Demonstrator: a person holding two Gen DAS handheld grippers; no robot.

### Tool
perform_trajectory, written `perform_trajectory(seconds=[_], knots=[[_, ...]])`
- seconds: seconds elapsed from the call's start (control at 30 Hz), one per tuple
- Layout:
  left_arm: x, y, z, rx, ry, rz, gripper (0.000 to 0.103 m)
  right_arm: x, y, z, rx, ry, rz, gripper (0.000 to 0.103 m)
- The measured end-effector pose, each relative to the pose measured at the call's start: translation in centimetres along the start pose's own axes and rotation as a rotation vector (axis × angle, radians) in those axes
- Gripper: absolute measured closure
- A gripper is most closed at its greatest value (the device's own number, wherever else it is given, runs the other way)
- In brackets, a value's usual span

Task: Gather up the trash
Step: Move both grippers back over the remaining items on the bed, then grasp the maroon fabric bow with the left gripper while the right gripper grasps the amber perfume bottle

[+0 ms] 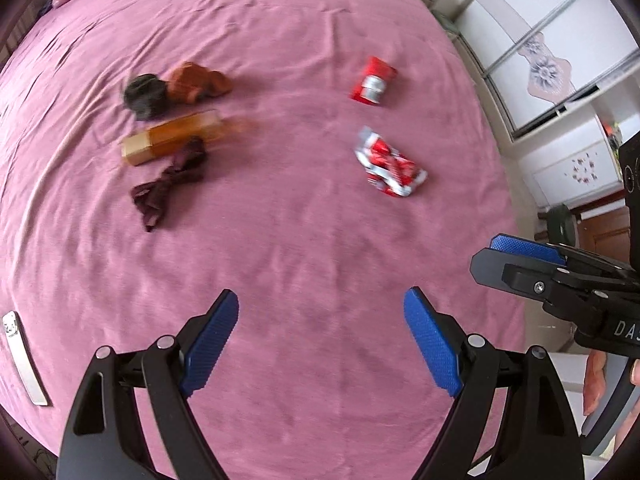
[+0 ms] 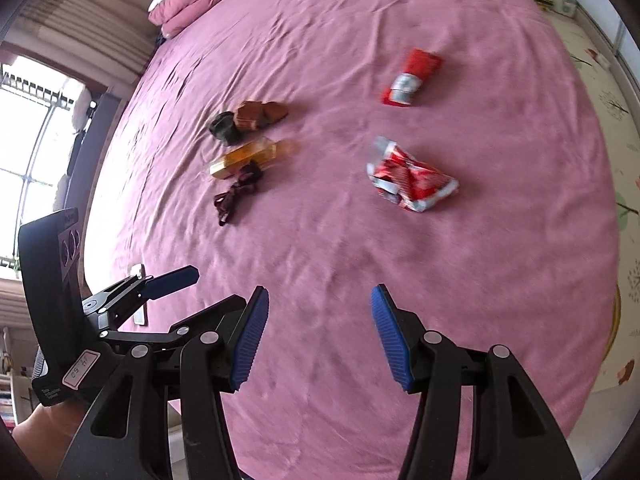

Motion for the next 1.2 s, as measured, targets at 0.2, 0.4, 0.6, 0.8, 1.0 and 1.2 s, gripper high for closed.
perform_trajectory(seconds=[0.2, 0.4, 0.6, 0.8, 1.0, 1.2], knots=[[1.4, -3.7, 1.1, 0.024, -0.004, -0.026, 0.019, 1.6, -2.4, 3.4, 0.004, -0.037, -0.040, 0.050], [2.8, -7.0, 3.1, 0.078, -0.011, 0.014, 0.019, 3.4, -3.8, 6.9, 0.005, -0.071, -0.068, 0.050], [4.7, -10.3, 5.4, 0.102, -0.020, 0.027, 0.019, 4.8, -4.8, 10.6, 0.016, -0.110, -0.084, 0.050], [6.3, -13.4, 7.8, 0.119, -0.032, -0.020, 0.019, 6.0, -5.6, 13.6, 0.030, -0.149, -0.111, 0.050], [6.7, -14.7, 10.1, 0.137, -0.058, -0.018, 0.019, 7.3, -5.9, 15.6, 0.040, -0.168, -0.133, 0.050], [6.7, -15.1, 11.7, 0.134, -0.065, -0.023, 0.033, 8.1, -6.4, 16.9, 0.031, -0.179, -0.210, 0.050]])
Point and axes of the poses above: each gripper's, at about its wrist camera, not at the fingertips, and z roughly the way its jaws point, y to its right, x to its top, the point moved 5 cm from there along z, roughly the way its jaws point, and after that the axes turned 13 degrees about y, right-handed, at the moved point
